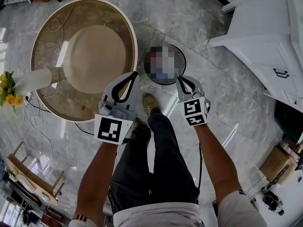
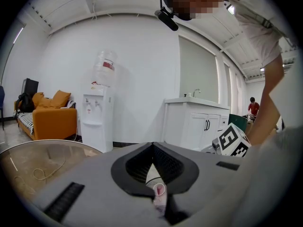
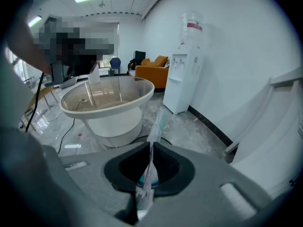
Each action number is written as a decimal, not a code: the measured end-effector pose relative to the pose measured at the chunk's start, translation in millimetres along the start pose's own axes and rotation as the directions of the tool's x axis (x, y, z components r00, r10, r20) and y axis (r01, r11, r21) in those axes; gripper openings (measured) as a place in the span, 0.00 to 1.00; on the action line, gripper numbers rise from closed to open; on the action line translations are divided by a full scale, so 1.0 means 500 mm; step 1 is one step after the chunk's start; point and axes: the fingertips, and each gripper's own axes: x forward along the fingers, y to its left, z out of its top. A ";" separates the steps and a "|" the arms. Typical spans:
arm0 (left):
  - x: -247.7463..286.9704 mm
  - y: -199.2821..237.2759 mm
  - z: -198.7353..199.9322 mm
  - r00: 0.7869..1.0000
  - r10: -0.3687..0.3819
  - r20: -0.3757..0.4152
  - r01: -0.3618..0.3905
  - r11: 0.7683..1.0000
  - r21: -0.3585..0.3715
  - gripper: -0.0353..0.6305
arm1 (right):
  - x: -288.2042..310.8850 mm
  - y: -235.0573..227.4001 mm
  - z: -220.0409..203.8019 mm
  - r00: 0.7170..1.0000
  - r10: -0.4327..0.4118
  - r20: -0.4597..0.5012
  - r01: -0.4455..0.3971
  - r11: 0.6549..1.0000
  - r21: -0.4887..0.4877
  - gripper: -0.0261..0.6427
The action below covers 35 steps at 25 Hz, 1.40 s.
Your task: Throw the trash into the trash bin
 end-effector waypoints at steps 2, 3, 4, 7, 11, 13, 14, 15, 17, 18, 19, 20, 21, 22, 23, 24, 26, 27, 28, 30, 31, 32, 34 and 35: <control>0.004 0.001 -0.012 1.000 0.006 -0.012 -0.006 1.000 -0.002 0.05 | 0.023 -0.006 -0.021 0.999 0.012 -0.033 -0.012 1.000 0.001 0.08; 0.004 0.002 -0.018 1.000 0.010 -0.018 -0.010 1.000 -0.003 0.05 | 0.032 -0.008 -0.027 0.999 0.019 -0.042 -0.019 1.000 0.003 0.12; 0.003 0.004 -0.024 1.000 0.014 -0.023 -0.014 1.000 -0.004 0.05 | 0.038 -0.008 -0.030 0.999 0.026 -0.046 -0.026 1.000 0.006 0.18; 0.002 0.009 -0.035 0.999 0.031 -0.030 -0.032 0.999 -0.012 0.05 | 0.046 -0.006 -0.029 0.998 0.044 -0.044 -0.043 0.999 0.012 0.20; 0.002 0.010 -0.027 0.999 0.046 -0.023 -0.047 0.999 -0.014 0.05 | 0.041 0.001 -0.005 0.997 0.074 0.005 -0.074 0.997 0.015 0.24; -0.004 0.010 -0.017 0.998 0.053 -0.015 -0.053 0.998 -0.015 0.05 | 0.026 0.004 0.027 0.995 0.084 0.058 -0.086 0.996 0.027 0.24; -0.008 0.010 -0.010 0.998 0.056 -0.013 -0.056 0.998 -0.015 0.05 | 0.016 0.006 0.048 0.993 0.085 0.088 -0.088 0.996 0.033 0.24; -0.013 0.012 -0.003 0.998 0.061 -0.011 -0.061 0.998 -0.015 0.05 | 0.003 0.006 0.072 0.989 0.085 0.119 -0.089 0.995 0.036 0.24; -0.023 0.016 0.016 0.997 0.072 -0.004 -0.072 0.997 -0.018 0.05 | -0.022 0.004 0.125 0.980 0.082 0.179 -0.090 0.995 0.036 0.24; -0.028 0.017 0.027 0.997 0.077 0.002 -0.077 0.997 -0.016 0.05 | -0.035 0.001 0.152 0.975 0.081 0.207 -0.089 0.995 0.033 0.23; -0.033 0.017 0.039 0.997 0.081 0.008 -0.081 0.997 -0.013 0.05 | -0.048 -0.001 0.179 0.969 0.080 0.233 -0.089 0.996 0.031 0.19; -0.039 0.017 0.052 0.996 0.085 0.015 -0.085 0.996 -0.011 0.05 | -0.061 -0.003 0.205 0.963 0.079 0.257 -0.089 0.996 0.028 0.17; -0.045 0.018 0.065 0.996 0.088 0.023 -0.088 0.996 -0.007 0.05 | -0.074 -0.002 0.231 0.957 0.080 0.280 -0.090 0.996 0.024 0.16; -0.053 0.020 0.078 0.995 0.093 0.031 -0.093 0.996 -0.004 0.05 | -0.086 -0.001 0.258 0.950 0.082 0.302 -0.092 0.996 0.018 0.13; -0.060 0.022 0.091 0.994 0.099 0.039 -0.099 0.995 0.000 0.05 | -0.096 0.001 0.285 0.942 0.087 0.323 -0.094 0.996 0.007 0.12; -0.068 0.026 0.105 0.993 0.105 0.047 -0.105 0.994 0.003 0.05 | -0.107 0.005 0.311 0.934 0.094 0.344 -0.097 0.995 -0.006 0.10; -0.085 0.030 0.131 0.992 0.113 0.058 -0.114 0.993 0.007 0.05 | -0.130 0.019 0.361 0.919 0.110 0.379 -0.106 0.994 -0.030 0.07; -0.095 0.031 0.144 0.992 0.115 0.061 -0.116 0.993 0.011 0.05 | -0.144 0.028 0.384 0.911 0.120 0.394 -0.113 0.993 -0.040 0.06; -0.105 0.031 0.158 0.991 0.115 0.065 -0.117 0.993 0.015 0.05 | -0.157 0.039 0.407 0.903 0.132 0.410 -0.123 0.991 -0.049 0.04; -0.125 0.037 0.186 0.990 0.121 0.076 -0.123 0.992 0.022 0.05 | -0.183 0.064 0.455 0.880 0.168 0.444 -0.150 0.986 -0.075 0.04; -0.136 0.043 0.201 0.988 0.127 0.085 -0.129 0.991 0.025 0.05 | -0.196 0.078 0.482 0.865 0.191 0.464 -0.167 0.982 -0.092 0.04; -0.148 0.048 0.217 0.986 0.134 0.095 -0.137 0.990 0.028 0.05 | -0.212 0.093 0.510 0.847 0.217 0.486 -0.187 0.976 -0.111 0.04; -0.174 0.056 0.249 0.983 0.147 0.110 -0.151 0.988 0.030 0.05 | -0.251 0.127 0.566 0.807 0.270 0.526 -0.231 0.963 -0.140 0.04; -0.188 0.058 0.267 0.981 0.153 0.115 -0.158 0.987 0.030 0.05 | -0.272 0.142 0.592 0.787 0.292 0.543 -0.252 0.956 -0.150 0.04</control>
